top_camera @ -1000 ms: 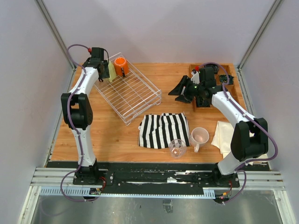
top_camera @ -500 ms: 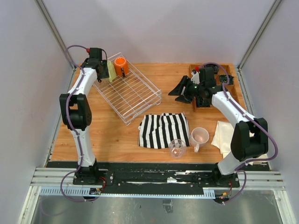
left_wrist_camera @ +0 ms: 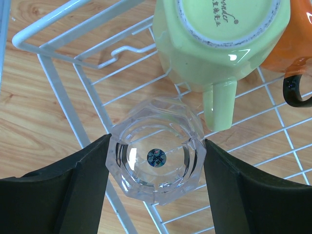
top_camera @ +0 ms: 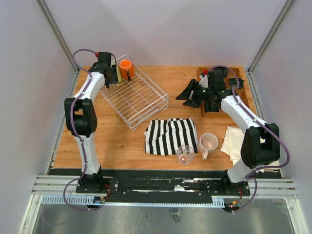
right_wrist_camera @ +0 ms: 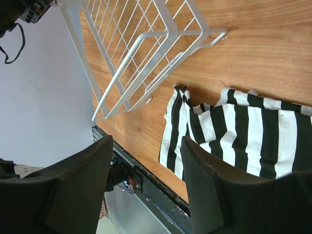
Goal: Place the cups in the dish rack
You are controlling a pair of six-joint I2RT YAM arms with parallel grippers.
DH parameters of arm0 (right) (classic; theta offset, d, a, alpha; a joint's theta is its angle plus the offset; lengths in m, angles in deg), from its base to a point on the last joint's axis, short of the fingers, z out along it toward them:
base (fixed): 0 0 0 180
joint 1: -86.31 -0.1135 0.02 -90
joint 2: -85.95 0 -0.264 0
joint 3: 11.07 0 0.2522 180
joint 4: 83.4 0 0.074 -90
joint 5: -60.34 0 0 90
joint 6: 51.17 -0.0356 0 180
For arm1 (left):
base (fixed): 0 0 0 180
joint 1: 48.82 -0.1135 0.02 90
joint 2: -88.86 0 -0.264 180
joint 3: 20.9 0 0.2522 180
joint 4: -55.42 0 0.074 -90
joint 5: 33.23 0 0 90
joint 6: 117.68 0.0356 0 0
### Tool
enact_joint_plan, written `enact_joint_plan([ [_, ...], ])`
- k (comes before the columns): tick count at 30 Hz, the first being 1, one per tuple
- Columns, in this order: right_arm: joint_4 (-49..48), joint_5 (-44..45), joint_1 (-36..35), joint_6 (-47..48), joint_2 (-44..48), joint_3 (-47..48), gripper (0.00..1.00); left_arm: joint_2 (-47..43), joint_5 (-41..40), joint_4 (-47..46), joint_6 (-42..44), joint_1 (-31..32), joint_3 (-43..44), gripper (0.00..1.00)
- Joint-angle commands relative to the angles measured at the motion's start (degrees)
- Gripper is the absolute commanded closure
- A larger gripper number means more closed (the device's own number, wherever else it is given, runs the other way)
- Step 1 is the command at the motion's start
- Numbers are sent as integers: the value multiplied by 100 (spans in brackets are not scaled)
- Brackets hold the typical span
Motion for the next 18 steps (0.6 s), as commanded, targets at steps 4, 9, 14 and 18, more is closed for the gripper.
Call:
enact_joint_plan([
  [4, 64, 98, 83, 88, 112, 41, 41, -29, -416, 87, -29, -19, -71, 98],
  [9, 67, 93, 84, 86, 112, 39, 41, 25, -480, 65, 37, -119, -8, 98],
  [14, 62, 86, 85, 95, 96, 45, 41, 158, -546, 58, 186, -179, 235, 98],
  [18, 66, 88, 85, 95, 77, 49, 41, 279, -566, 15, 238, -188, 333, 97],
])
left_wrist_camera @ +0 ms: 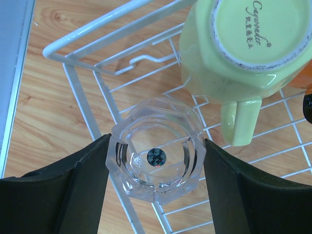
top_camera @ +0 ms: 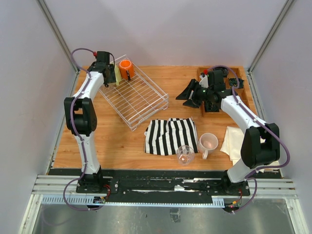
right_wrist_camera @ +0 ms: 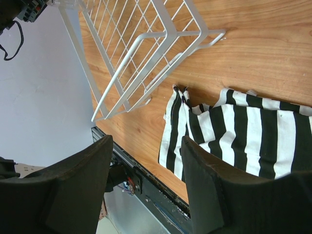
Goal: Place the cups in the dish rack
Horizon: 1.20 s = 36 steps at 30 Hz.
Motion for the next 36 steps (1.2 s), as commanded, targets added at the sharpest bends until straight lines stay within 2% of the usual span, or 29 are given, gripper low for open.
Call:
enact_joint_plan([
  [1, 63, 58, 87, 95, 75, 47, 41, 200, -289, -13, 208, -90, 209, 97],
  [12, 101, 67, 117, 130, 79, 30, 41, 608, -453, 139, 248, -198, 855, 96],
  [16, 105, 59, 131, 130, 72, 37, 41, 724, -437, 155, 298, -229, 1049, 91],
  [19, 104, 53, 135, 132, 58, 57, 41, 777, -410, 166, 290, -239, 1103, 79],
  [22, 128, 57, 135, 139, 68, 74, 41, 779, -406, 151, 264, -248, 1046, 71],
  [27, 174, 59, 144, 174, 87, 75, 41, 670, -342, 75, 188, -248, 905, 49],
  [36, 169, 26, 144, 174, 82, 107, 41, 258, -158, -197, 138, -248, 492, 29],
])
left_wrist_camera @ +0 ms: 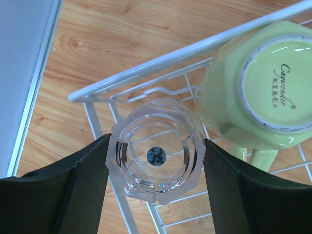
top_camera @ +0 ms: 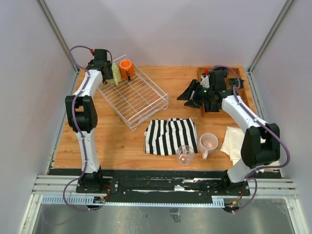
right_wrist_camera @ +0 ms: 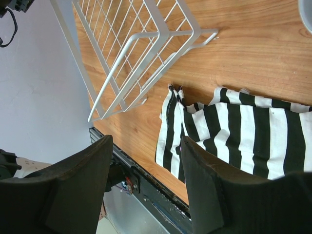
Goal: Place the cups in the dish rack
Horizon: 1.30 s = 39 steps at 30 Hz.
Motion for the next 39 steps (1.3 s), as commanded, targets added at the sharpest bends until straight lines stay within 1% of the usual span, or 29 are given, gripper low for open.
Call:
enact_joint_plan([
  [1, 54, 17, 62, 88, 88, 107, 41, -336, 45, -91, 9, -58, -243, 26],
  [6, 69, 24, 60, 89, 106, 83, 41, -514, 194, -293, 46, -58, -404, 13],
  [9, 62, 29, 59, 92, 137, 53, 41, -519, 226, -283, 68, -57, -391, 10],
  [19, 78, 55, 58, 94, 188, 28, 41, -720, 218, -98, -28, -84, -254, 8],
  [25, 212, 183, 60, 225, 225, 50, 41, -1082, 370, 33, -180, -119, -301, 7],
  [29, 499, 414, 59, 470, 295, 121, 41, -1415, 497, 111, -338, -119, -315, 6],
  [31, 689, 581, 56, 637, 344, 182, 41, -1608, 631, 157, -487, -119, -333, 6],
  [34, 1063, 859, 52, 957, 415, 336, 41, -1985, 1067, 97, -805, -119, -578, 6],
  [37, 1698, 1205, 4, 1385, 480, 546, 41, -2387, 1637, -34, -1040, -82, -929, 6],
  [39, 2081, 1454, -31, 1630, 556, 589, 41, -2556, 1829, 16, -1053, 23, -1068, 6],
])
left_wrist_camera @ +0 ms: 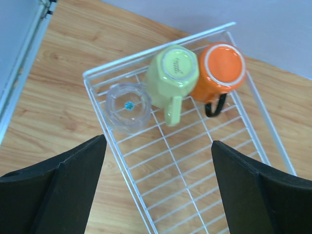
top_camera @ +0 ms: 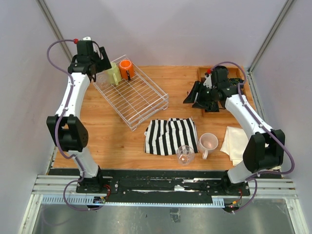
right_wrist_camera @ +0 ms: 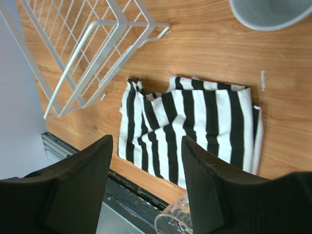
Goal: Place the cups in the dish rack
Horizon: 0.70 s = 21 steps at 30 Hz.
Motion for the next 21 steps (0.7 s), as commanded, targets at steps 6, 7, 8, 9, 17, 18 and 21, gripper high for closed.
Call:
enact_joint_plan([
  [6, 1779, 1350, -281, 1235, 637, 89, 41, -1067, 1139, -86, -487, 635, -1028, 6],
  [7, 1871, 1430, -352, 1342, 708, 46, 41, -1215, 1240, -159, -564, 735, -1202, 7],
  [8, 1943, 1475, -445, 1431, 771, 17, 41, -1343, 1325, -219, -644, 843, -1378, 7],
  [9, 2038, 1572, -542, 1514, 841, -4, 41, -1461, 1443, -287, -702, 948, -1530, 7],
  [17, 2896, 1960, -1602, 1830, 1179, -186, 43, -2192, 2211, -674, -1111, 1232, -2438, 7],
  [18, 2905, 1956, -1689, 1800, 1265, -293, 45, -2257, 2224, -700, -1102, 1234, -2503, 7],
  [21, 2876, 1893, -1921, 1694, 1524, -571, 49, -2404, 2222, -700, -1064, 1232, -2631, 7],
])
